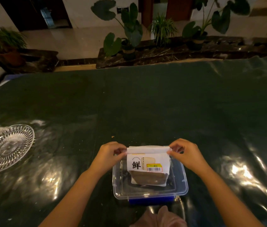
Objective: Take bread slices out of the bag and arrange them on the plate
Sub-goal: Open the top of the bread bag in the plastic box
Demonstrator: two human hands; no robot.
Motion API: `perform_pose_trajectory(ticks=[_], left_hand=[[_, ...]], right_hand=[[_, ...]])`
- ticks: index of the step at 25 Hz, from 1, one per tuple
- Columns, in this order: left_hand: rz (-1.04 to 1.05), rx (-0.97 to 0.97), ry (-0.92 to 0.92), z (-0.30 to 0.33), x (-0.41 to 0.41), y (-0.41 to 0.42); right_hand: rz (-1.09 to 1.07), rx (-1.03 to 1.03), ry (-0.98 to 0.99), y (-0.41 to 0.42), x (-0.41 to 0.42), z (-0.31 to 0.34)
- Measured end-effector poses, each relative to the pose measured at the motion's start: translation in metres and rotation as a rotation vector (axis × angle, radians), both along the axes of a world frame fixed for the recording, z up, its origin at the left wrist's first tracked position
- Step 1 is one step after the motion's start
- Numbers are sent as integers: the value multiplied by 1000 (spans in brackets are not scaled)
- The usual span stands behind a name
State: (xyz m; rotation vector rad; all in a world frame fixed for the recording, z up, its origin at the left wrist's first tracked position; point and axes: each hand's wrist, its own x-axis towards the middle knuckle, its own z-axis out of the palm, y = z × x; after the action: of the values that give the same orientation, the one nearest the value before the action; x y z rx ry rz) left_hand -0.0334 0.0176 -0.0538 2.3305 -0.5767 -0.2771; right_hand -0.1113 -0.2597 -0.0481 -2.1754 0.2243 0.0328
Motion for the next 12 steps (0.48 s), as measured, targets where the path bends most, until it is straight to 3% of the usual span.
perform_pose_trajectory(ticks=[12], left_hand=[[-4,-65,19,1,-13,-4]], right_hand=[[-107,82,-58,16,-12,-2]])
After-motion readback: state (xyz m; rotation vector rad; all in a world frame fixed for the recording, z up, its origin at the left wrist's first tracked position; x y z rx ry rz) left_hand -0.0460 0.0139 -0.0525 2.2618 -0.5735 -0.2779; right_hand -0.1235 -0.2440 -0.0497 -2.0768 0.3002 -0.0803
